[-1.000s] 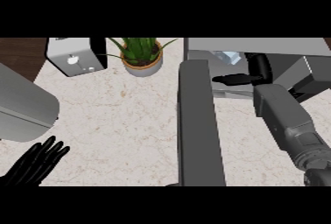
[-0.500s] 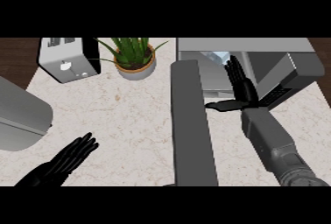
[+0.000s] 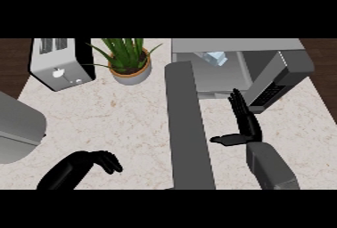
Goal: Pick up the milk, place it into the microwave and close the microwave
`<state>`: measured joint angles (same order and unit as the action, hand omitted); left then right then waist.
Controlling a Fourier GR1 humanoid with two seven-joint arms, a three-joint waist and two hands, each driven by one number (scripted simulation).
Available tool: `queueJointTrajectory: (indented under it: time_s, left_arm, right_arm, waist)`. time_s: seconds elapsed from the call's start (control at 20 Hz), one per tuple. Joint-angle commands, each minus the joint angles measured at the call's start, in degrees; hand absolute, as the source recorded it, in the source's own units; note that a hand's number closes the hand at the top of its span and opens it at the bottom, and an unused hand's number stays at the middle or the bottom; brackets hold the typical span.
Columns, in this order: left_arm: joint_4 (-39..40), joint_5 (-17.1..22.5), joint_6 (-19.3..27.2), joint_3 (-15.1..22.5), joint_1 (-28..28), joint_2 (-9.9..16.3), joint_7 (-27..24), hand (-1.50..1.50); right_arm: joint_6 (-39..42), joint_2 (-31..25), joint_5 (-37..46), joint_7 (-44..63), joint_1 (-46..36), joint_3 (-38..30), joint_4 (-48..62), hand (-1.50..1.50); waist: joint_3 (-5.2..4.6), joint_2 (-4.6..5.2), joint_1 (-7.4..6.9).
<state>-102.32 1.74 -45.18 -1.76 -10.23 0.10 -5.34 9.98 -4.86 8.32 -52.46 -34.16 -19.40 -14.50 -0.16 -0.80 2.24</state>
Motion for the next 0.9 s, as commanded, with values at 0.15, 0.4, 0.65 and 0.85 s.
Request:
queueJointTrajectory:
  time_s: [0.15, 0.4, 0.65, 0.85]
  left_arm:
    - [6.44, -7.39, 6.95, 4.38, 5.18, -0.09, -1.3, 1.5]
    - [12.11, -13.47, 6.51, 7.49, 8.97, 0.04, -5.67, 1.5]
    - [20.47, -17.19, 14.73, 15.08, 13.2, -0.09, -10.98, 1.5]
    - [23.91, -20.36, 17.8, 16.12, 16.75, -0.09, -13.83, 1.5]
  right_arm:
    - [3.53, -3.61, -0.56, -4.05, 14.92, 1.72, -8.53, -1.5]
    - [4.4, -1.51, -2.24, -3.18, 24.87, 3.25, -18.75, -1.5]
    - [12.44, -7.97, -6.9, -2.1, 33.42, 2.2, -29.41, -1.5]
    - [16.44, -8.39, -10.66, 0.28, 43.32, 3.45, -40.95, -1.5]
  waist:
    - [-0.09, -0.11, 1.31]
    - [-0.17, -0.04, 1.36]
    - [-0.17, 0.36, 1.61]
    - [-0.1, 0.48, 0.73]
